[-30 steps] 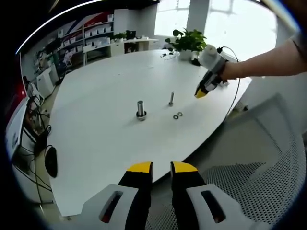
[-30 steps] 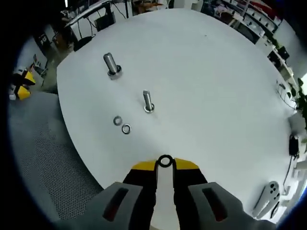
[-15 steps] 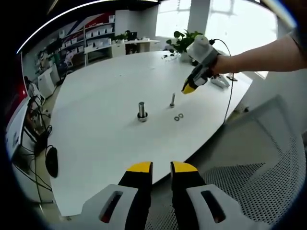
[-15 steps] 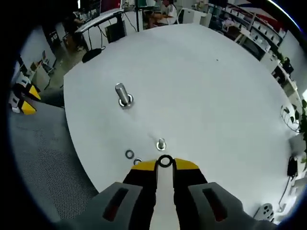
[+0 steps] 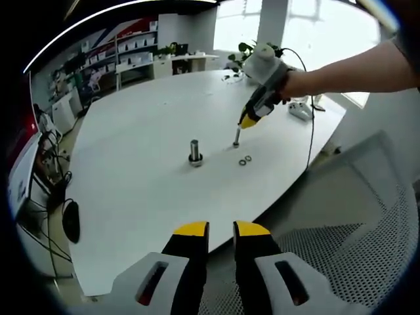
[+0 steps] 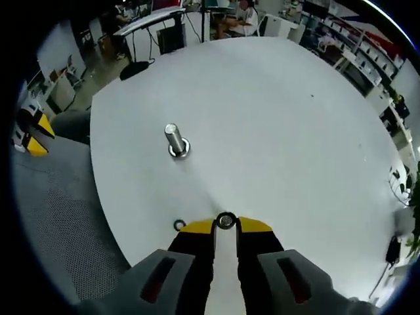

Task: Place the washer onto the threaded stud by aligning its center hole with the stud, sliding it down to the base, and recovering from edge contact or off-axis alignment until the washer reaches the visible bottom stop.

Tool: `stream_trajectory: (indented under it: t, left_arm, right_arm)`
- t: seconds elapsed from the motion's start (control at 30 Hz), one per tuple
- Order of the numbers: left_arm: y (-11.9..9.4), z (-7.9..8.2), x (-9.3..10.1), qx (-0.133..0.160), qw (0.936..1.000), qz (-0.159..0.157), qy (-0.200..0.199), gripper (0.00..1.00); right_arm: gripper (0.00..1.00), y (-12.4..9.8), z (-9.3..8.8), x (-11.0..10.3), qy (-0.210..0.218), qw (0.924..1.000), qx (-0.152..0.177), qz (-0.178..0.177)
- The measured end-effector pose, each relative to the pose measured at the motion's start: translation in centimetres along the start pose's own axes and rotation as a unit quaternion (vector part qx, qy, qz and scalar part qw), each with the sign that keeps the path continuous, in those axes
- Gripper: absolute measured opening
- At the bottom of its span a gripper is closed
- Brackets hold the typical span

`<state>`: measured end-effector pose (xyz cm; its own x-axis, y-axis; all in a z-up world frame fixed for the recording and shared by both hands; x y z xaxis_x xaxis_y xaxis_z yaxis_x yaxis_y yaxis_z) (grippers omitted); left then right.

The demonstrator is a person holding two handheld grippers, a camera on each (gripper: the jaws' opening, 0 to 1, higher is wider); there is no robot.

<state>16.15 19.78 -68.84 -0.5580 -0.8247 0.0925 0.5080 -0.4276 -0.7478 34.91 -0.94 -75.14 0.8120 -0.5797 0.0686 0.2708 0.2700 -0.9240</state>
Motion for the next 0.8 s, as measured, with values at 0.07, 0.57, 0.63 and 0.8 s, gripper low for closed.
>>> stream_trajectory:
  t: [0.07, 0.57, 0.63, 0.8]
  left_arm:
    - [0.0, 0.0, 0.0, 0.000, 1.0000, 0.000, 0.000, 0.12]
    - [0.0, 0.0, 0.0, 0.000, 1.0000, 0.000, 0.001, 0.12]
    - [0.0, 0.0, 0.0, 0.000, 1.0000, -0.001, 0.001, 0.12]
    - [0.0, 0.0, 0.1, -0.001, 1.0000, -0.001, 0.001, 0.12]
  right_arm:
    - [0.13, 0.3, -0.2, 0.1, -0.006, 1.0000, -0.007, -0.002]
    - [0.14, 1.2, -0.6, 0.4, -0.017, 0.9994, -0.029, 0.000]
    - [0.14, 1.3, -0.9, 0.4, -0.017, 0.9993, -0.035, 0.001]
    - [0.14, 1.6, -1.2, 0.6, -0.020, 0.9989, -0.042, 0.002]
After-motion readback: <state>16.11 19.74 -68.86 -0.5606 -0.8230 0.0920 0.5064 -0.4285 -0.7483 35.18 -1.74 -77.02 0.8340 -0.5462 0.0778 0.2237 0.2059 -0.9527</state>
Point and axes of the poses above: the point that each gripper's makers call its tool centre point, and the gripper's own axes: y roughly forward along the fingers, x roughly to its right, z roughly out of its top, the point moved 2 cm from there along -y, roughly backward along the fingers, and after that the axes turned 2 degrees about -x, right-handed, at the moved point
